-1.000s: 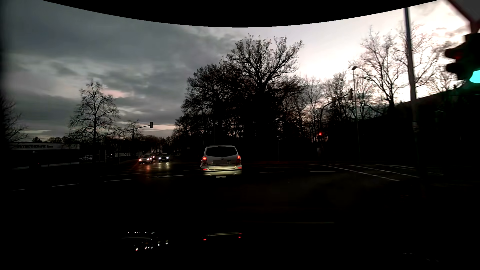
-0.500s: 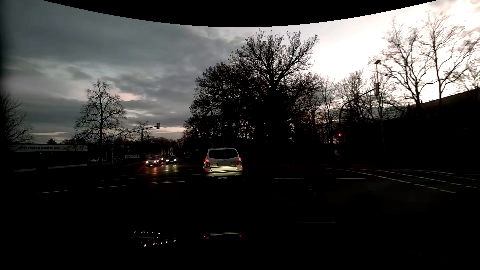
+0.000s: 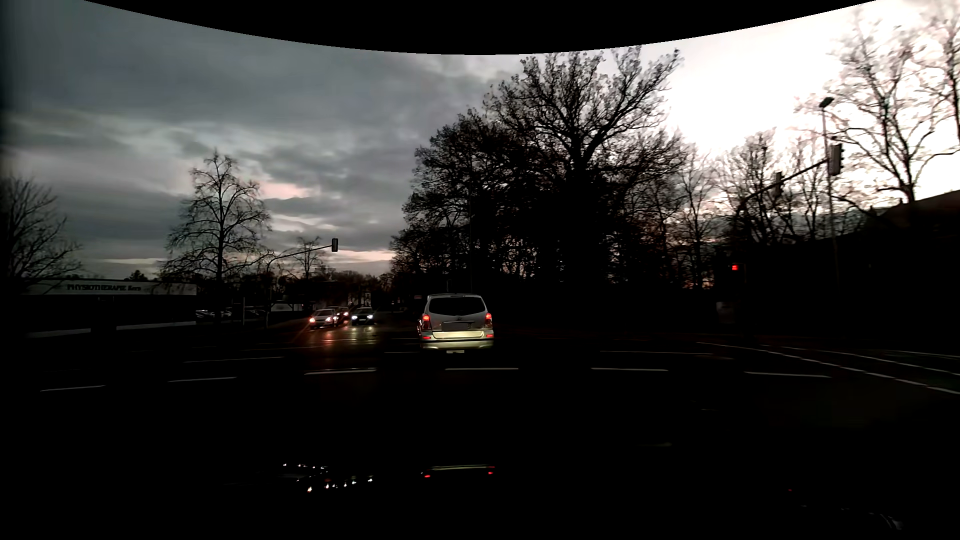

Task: Follow the waypoints while adhering to traffic rules and regulations

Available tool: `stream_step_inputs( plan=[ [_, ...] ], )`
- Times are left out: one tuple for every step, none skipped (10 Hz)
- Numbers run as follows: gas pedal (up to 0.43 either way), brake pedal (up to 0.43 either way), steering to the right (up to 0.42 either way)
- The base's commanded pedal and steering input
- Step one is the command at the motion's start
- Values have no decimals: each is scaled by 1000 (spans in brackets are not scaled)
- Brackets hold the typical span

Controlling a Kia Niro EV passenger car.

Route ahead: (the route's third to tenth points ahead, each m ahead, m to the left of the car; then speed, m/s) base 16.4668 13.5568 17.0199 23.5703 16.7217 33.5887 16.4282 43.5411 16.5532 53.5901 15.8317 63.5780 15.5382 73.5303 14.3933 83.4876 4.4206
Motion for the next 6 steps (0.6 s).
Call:
stream_step_inputs(
  plan=[
    [98,0,-123],
    [110,0,-126],
    [110,0,-134],
    [110,0,-144],
    [110,0,-155],
    [110,0,-166]
  ],
)
